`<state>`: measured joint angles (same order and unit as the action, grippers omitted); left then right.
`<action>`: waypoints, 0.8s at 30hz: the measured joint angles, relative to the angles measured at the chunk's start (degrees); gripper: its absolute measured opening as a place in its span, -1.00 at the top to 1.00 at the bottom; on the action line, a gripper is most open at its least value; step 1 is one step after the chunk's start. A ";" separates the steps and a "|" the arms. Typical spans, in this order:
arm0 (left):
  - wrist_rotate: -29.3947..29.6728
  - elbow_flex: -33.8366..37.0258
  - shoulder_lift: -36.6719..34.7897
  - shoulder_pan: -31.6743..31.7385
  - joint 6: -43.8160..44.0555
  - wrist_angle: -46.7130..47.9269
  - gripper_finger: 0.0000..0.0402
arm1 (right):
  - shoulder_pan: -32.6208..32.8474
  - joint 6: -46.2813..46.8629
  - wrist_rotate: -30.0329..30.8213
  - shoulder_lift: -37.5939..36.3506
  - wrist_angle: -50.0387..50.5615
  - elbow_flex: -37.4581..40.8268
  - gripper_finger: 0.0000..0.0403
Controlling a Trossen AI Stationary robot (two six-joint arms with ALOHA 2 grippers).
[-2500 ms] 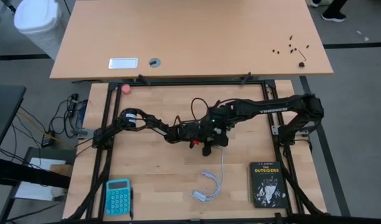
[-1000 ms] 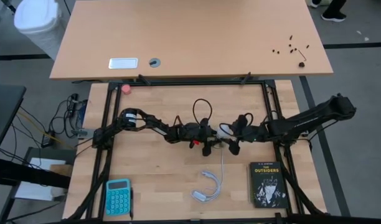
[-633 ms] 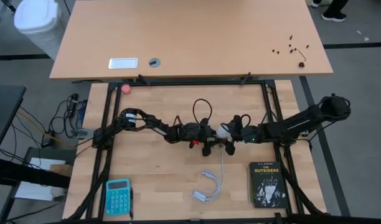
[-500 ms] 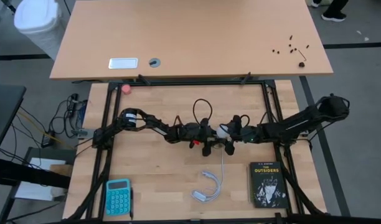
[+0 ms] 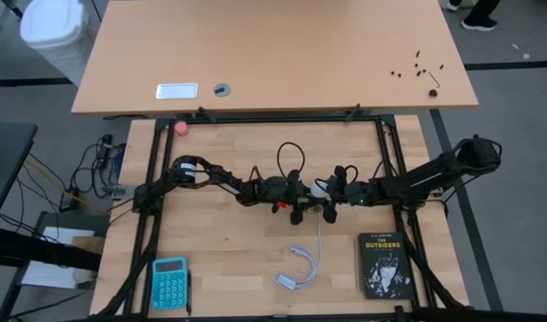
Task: Screw lightbulb
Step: Insert the white lightbulb into the silver lamp
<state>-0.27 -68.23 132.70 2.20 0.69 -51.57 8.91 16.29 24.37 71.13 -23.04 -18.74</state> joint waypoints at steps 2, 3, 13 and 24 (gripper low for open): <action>0.00 0.00 0.00 0.00 0.00 0.00 -0.01 | 0.00 -0.13 0.01 0.00 -0.02 0.00 -0.03; 0.00 0.00 0.00 0.00 0.00 0.02 -0.01 | 0.00 -0.21 0.01 0.00 -0.03 0.00 0.00; 0.00 0.00 0.00 0.00 0.02 0.02 -0.01 | 0.38 -0.05 -0.39 0.00 0.00 0.00 0.11; -0.02 0.00 0.00 -0.02 0.42 0.05 -0.01 | 1.62 0.92 2.17 6.89 -10.44 1.79 0.12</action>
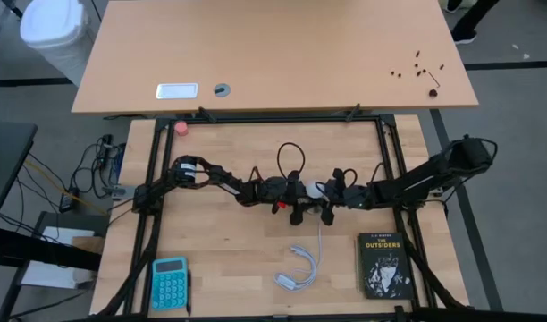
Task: Screw lightbulb
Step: Insert the white lightbulb into the silver lamp
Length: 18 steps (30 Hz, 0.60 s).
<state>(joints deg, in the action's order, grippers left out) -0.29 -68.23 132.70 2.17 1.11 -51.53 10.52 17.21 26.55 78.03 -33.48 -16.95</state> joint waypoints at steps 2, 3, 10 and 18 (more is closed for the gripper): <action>0.02 0.00 0.00 0.01 0.53 0.04 -0.01 | 0.00 -0.58 0.40 2.00 -2.10 -0.10 0.13; 0.00 0.00 0.00 0.02 0.65 0.04 -0.01 | 0.02 -0.67 0.48 2.61 -2.80 -0.13 0.13; -0.39 0.00 0.00 -0.01 0.68 0.04 -0.01 | 3.48 -0.49 5.41 3.58 -3.57 -0.09 0.16; -0.61 -0.02 0.00 -0.07 0.83 0.11 -0.01 | 7.78 0.77 11.24 3.62 -2.41 -0.02 0.17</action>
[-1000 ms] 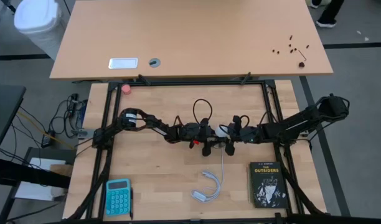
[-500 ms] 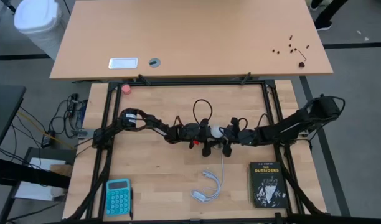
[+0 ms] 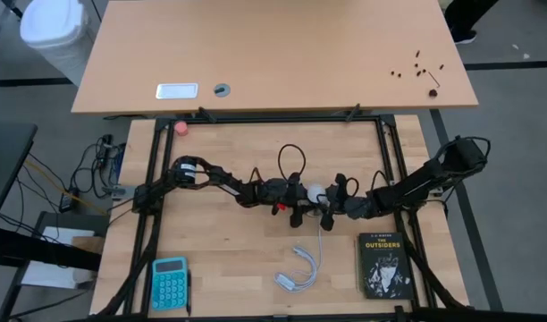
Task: Screw lightbulb
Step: Insert the white lightbulb into the silver lamp
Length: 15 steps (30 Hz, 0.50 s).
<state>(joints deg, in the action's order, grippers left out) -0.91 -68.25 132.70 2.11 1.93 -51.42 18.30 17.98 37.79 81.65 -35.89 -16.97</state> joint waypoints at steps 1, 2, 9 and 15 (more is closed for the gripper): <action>0.00 0.00 0.00 0.00 0.02 0.00 -0.01 | 0.22 0.00 0.18 0.00 0.20 0.00 0.17; 0.00 0.00 0.00 0.00 0.02 0.01 -0.01 | 0.34 0.00 0.29 0.00 0.36 0.00 0.16; 0.17 0.00 0.00 0.00 0.28 0.10 -0.01 | 0.33 -1.70 -2.51 -1.19 3.33 -0.02 -0.11; 0.20 0.00 0.00 0.02 0.42 0.13 -0.01 | 0.32 -0.94 -5.29 -8.08 12.12 0.11 -0.52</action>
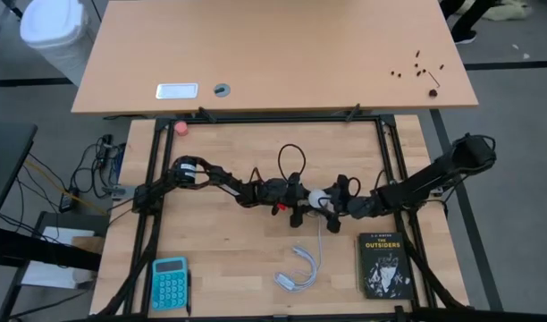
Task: Screw lightbulb
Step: Insert the white lightbulb into the silver lamp
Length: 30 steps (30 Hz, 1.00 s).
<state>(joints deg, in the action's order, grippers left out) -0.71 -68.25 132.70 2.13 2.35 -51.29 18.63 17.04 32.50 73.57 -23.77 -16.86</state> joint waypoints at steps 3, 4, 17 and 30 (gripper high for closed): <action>0.77 0.00 0.00 0.17 0.03 -0.07 -0.01 | -0.73 1.89 -1.96 -3.73 5.67 0.26 -0.64; 0.86 0.01 0.00 0.25 0.04 -0.05 -0.01 | -1.00 2.56 -2.50 -5.02 6.45 0.26 -0.66; 0.31 0.02 0.00 0.22 -0.04 -0.07 -0.01 | -1.99 1.73 -0.34 -8.95 9.98 -1.75 -0.63; -0.01 0.00 0.00 0.17 -0.17 0.07 -0.01 | -4.16 1.18 -0.28 -9.46 16.40 -2.62 -0.62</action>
<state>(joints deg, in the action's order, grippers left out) -0.72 -68.25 132.70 2.31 2.17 -51.22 14.47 18.22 32.22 64.11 -7.37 -19.49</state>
